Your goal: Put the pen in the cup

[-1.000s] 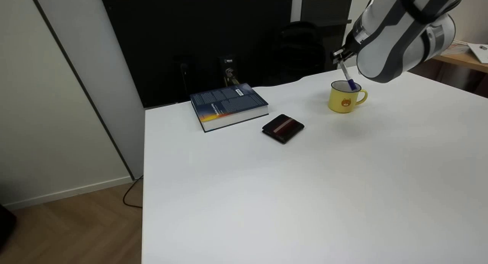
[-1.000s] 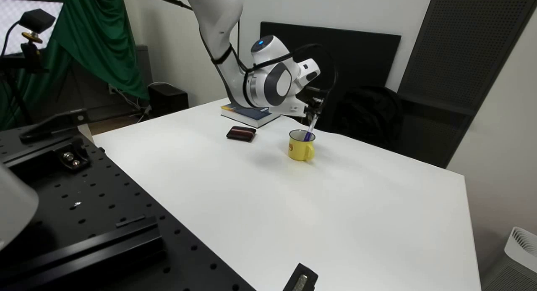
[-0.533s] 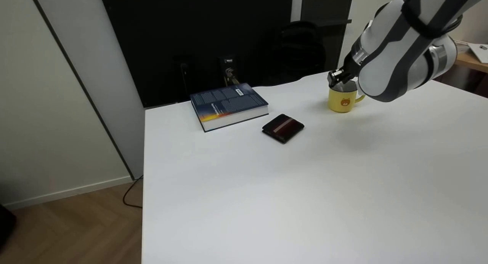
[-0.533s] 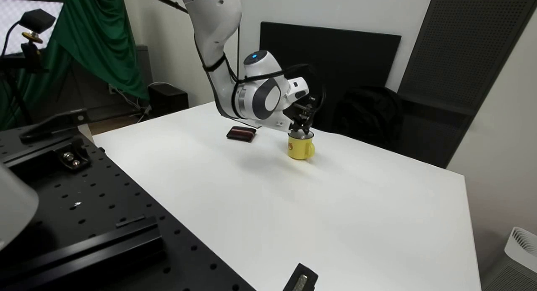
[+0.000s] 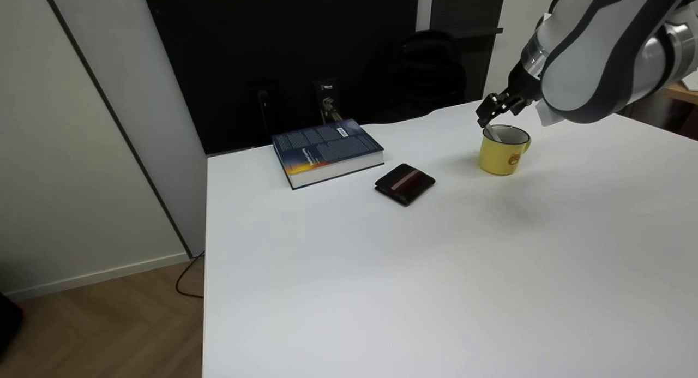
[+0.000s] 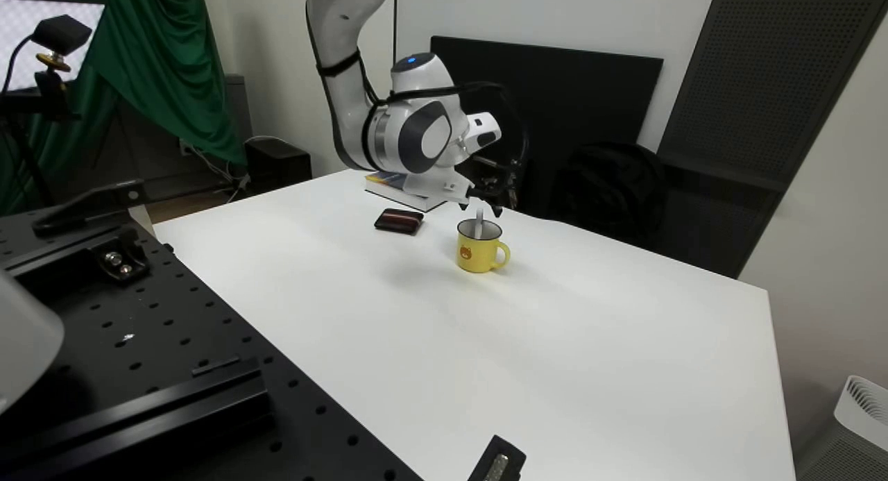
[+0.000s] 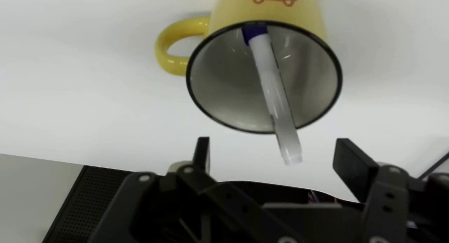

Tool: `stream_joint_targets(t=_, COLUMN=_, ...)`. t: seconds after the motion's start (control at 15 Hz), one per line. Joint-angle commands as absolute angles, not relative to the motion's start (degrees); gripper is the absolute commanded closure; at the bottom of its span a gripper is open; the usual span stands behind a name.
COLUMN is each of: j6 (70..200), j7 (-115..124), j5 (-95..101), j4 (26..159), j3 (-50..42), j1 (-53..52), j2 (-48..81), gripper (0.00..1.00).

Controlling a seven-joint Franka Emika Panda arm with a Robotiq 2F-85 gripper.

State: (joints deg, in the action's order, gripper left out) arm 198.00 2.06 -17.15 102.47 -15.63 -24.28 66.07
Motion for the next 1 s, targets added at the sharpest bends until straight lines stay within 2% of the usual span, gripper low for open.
stream_joint_targets(t=0.0, j6=197.0, j7=0.6, j5=-16.4, j4=113.6, j3=-16.1, j1=-26.6, j2=56.4, gripper=0.0)
stream_joint_targets(t=0.27, j6=190.7, j7=-2.6, j5=-6.8, j4=120.7, j3=-6.7, j1=-18.3, j2=46.0, gripper=0.0)
stream_joint_targets(t=0.6, j6=175.4, j7=-4.8, j5=0.4, j4=125.3, j3=7.0, j1=-3.8, j2=38.7, gripper=0.0)
stream_joint_targets(t=0.8, j6=162.4, j7=-6.6, j5=-1.3, j4=125.4, j3=10.6, j1=1.0, j2=36.5, gripper=0.0)
stream_joint_targets(t=0.87, j6=167.5, j7=-5.2, j5=-0.8, j4=123.6, j3=8.4, j1=-1.9, j2=39.2, gripper=0.0)
stream_joint_targets(t=0.93, j6=166.2, j7=-5.7, j5=-1.0, j4=123.7, j3=8.8, j1=-1.1, j2=38.8, gripper=0.0)
